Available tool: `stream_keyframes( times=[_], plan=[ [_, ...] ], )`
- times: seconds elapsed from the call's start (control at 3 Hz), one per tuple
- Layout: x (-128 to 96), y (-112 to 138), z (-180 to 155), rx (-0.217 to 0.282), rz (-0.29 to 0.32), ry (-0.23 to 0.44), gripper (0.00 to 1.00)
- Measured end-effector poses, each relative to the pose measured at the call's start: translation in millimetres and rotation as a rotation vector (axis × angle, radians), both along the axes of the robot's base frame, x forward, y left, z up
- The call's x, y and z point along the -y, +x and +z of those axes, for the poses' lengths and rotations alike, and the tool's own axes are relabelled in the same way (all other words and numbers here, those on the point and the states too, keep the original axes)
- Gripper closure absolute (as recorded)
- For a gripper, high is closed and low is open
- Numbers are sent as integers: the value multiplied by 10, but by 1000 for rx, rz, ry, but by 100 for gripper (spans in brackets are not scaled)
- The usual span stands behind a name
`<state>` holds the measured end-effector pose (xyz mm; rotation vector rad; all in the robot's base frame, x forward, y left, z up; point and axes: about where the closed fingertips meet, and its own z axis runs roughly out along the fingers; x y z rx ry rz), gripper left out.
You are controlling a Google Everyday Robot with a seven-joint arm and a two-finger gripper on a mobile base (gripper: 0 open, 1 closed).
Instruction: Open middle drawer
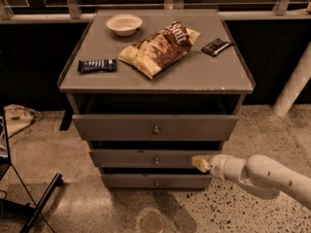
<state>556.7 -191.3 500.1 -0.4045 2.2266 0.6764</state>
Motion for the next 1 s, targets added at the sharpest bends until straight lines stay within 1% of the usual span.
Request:
stream_keyframes(
  times=[0.33,0.67,1.0],
  plan=[
    [71,417,-49,18,-95,-35,100],
    [71,417,-49,19,-95,-34,100],
    [80,413,-99,73,-119,-5,100]
  ],
)
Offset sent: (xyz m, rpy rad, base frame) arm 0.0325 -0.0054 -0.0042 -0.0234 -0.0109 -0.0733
